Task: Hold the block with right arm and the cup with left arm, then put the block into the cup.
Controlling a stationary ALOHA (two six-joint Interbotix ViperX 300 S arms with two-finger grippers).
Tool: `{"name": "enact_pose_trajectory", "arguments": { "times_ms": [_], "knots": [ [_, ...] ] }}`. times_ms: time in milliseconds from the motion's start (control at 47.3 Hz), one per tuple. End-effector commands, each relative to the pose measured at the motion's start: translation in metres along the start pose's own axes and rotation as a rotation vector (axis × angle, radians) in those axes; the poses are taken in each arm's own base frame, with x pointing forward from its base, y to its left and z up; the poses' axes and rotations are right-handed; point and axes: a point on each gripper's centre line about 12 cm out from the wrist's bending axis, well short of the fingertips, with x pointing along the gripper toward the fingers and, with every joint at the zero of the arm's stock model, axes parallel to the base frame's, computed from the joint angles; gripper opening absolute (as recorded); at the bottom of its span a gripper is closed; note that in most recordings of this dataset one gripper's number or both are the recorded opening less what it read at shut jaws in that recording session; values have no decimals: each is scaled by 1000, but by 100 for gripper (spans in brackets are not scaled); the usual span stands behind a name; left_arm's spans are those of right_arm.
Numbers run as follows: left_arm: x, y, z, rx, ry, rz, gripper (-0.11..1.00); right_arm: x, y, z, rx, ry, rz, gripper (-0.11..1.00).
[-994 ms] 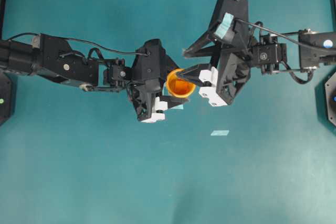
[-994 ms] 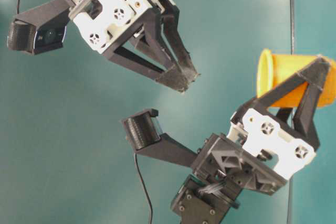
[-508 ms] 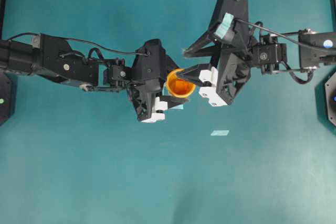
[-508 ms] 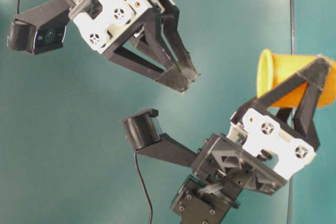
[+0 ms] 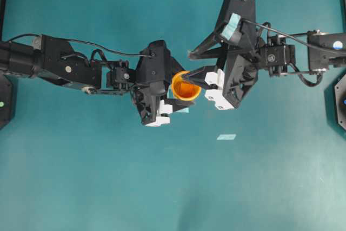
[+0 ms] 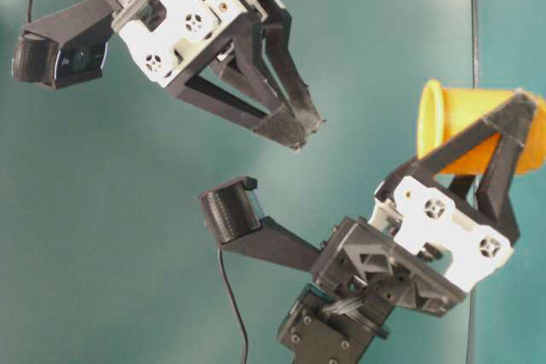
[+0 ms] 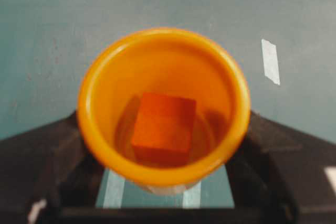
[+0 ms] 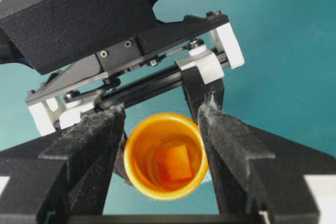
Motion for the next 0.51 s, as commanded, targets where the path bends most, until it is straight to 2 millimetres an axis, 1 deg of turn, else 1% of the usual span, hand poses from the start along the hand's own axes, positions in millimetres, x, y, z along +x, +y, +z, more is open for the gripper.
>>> {"name": "enact_pose_trajectory", "arguments": {
  "times_ms": [0, 254, 487],
  "knots": [
    [-5, -2, 19, 5, -58, -4, 62, -14, 7, 20, -1, -63, 25, 61],
    [-6, -2, 20, 5, -60, -4, 62, -25, 7, 31, 3, -84, 18, 61],
    [-6, -2, 20, 5, -60, -4, 62, -29, 10, 39, 8, -105, 27, 61]
  ]
}}
